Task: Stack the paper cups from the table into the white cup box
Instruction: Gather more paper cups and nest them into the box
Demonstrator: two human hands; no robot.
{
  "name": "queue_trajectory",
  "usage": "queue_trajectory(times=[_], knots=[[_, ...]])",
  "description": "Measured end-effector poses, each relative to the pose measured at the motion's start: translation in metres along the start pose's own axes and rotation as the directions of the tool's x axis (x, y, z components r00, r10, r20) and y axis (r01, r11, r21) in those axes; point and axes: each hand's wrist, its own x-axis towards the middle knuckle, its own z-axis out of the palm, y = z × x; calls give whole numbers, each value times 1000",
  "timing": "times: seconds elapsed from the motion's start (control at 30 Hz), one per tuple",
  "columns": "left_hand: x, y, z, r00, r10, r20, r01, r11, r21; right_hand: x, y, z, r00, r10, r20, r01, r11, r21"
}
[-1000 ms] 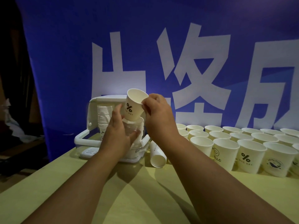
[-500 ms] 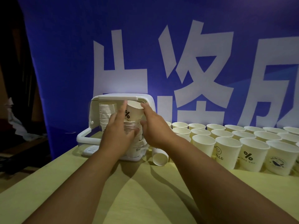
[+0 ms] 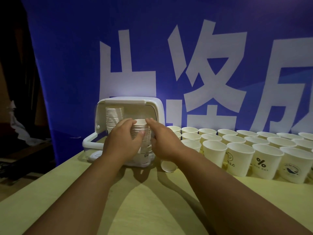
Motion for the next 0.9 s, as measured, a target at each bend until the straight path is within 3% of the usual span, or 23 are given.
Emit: queue_trajectory(times=[0.17, 0.3, 0.5, 0.6, 0.73, 0.9], knots=[[-4, 11, -3, 992, 60, -115, -47, 992, 115, -3, 0, -4, 983, 105, -149, -97, 993, 65], [-11, 26, 1, 980, 167, -106, -147, 974, 171, -10, 7, -19, 933, 226, -279, -221, 974, 49], [-20, 51, 4, 958, 252, -139, -223, 955, 197, -35, 19, -41, 903, 297, -310, -307, 952, 16], [-32, 70, 8, 971, 239, 9, -238, 963, 127, -62, 30, -58, 899, 316, -303, -336, 942, -15], [-49, 102, 24, 965, 145, 217, -157, 987, 41, -104, 49, -89, 883, 339, -323, -381, 922, -72], [-66, 145, 37, 922, 147, 357, -169, 985, 31, -157, 68, -130, 845, 378, -379, -454, 881, -132]])
